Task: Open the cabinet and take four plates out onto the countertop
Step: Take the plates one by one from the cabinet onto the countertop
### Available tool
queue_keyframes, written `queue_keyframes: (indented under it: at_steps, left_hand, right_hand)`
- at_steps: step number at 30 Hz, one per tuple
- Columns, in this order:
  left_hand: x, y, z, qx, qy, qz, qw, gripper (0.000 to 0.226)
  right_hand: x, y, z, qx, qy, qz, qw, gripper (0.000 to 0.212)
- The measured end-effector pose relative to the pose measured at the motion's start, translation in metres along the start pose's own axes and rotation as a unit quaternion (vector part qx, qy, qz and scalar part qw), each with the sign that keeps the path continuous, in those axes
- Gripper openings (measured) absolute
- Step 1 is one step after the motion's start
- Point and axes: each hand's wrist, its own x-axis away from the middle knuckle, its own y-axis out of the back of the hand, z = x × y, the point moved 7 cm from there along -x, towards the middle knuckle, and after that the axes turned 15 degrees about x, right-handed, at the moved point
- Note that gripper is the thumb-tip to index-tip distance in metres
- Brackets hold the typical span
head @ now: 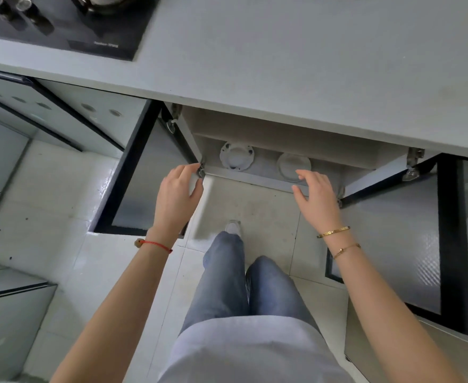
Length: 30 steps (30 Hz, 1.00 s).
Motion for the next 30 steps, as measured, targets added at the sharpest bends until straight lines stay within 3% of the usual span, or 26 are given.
queue_keyframes:
  at_steps: [9, 20, 30]
  left_hand:
    - [-0.082, -0.172, 0.183, 0.002, 0.043, 0.041, 0.998, 0.030]
    - [-0.168, -0.368, 0.390, -0.020, 0.056, 0.024, 0.998, 0.034]
    - [-0.225, -0.457, 0.481, 0.010, 0.097, 0.030, 0.995, 0.037]
  right_hand:
    - [-0.113, -0.221, -0.055, -0.023, -0.017, 0.003, 1.000, 0.032]
    - [-0.252, -0.484, -0.116, 0.025, 0.006, 0.024, 0.999, 0.038]
    - [-0.330, -0.603, -0.134, 0.028, 0.004, 0.039, 0.999, 0.037]
